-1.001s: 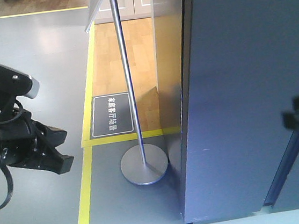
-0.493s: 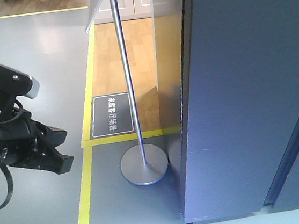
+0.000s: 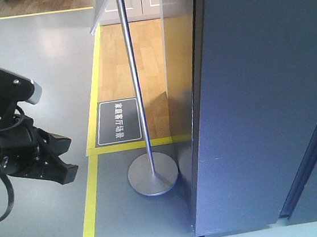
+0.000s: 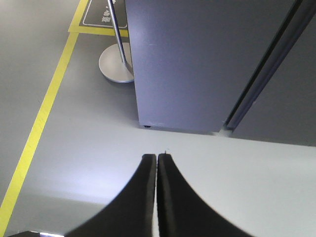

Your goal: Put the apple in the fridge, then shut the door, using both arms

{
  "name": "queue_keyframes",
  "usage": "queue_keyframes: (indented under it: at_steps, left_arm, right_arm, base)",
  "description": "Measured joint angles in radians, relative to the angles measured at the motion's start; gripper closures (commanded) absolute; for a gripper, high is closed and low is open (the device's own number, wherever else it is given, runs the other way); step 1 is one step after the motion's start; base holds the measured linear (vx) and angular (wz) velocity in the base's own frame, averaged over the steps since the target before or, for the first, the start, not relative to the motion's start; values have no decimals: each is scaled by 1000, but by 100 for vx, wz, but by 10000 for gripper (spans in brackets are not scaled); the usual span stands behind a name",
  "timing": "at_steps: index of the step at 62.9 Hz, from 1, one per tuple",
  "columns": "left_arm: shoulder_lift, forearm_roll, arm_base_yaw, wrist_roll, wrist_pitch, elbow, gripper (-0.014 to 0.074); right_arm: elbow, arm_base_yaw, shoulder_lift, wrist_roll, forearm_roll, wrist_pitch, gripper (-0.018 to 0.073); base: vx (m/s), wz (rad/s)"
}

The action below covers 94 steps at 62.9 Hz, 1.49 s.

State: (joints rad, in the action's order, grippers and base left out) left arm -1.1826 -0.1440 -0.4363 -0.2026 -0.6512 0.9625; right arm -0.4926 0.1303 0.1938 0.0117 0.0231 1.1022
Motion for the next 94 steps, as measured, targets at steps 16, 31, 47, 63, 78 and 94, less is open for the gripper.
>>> queue_keyframes:
  at_steps: [16,31,47,63,78,94]
  left_arm:
    - [0,0,0,0,0,0,603]
    - [10,0,0,0,0,0,603]
    - [176,-10,96,0,45,-67,603]
    - [427,-11,269,0,199,-343,603]
    - [734,-12,401,0,310,-594,603]
    - [1028,-12,485,0,362,-800,603]
  right_arm:
    - [0,0,0,-12,0,12,563]
    - [0,0,0,-12,-1,13,563]
    - [0,0,0,-12,-1,13,563]
    - [0,0,0,-12,-1,13,563]
    - [0,0,0,-12,-1,13,563]
    - [0,0,0,-12,-1,13,563]
  base:
    - [0,0]
    - [0,0]
    - [0,0]
    - [0,0]
    - [0,0]
    - [0,0]
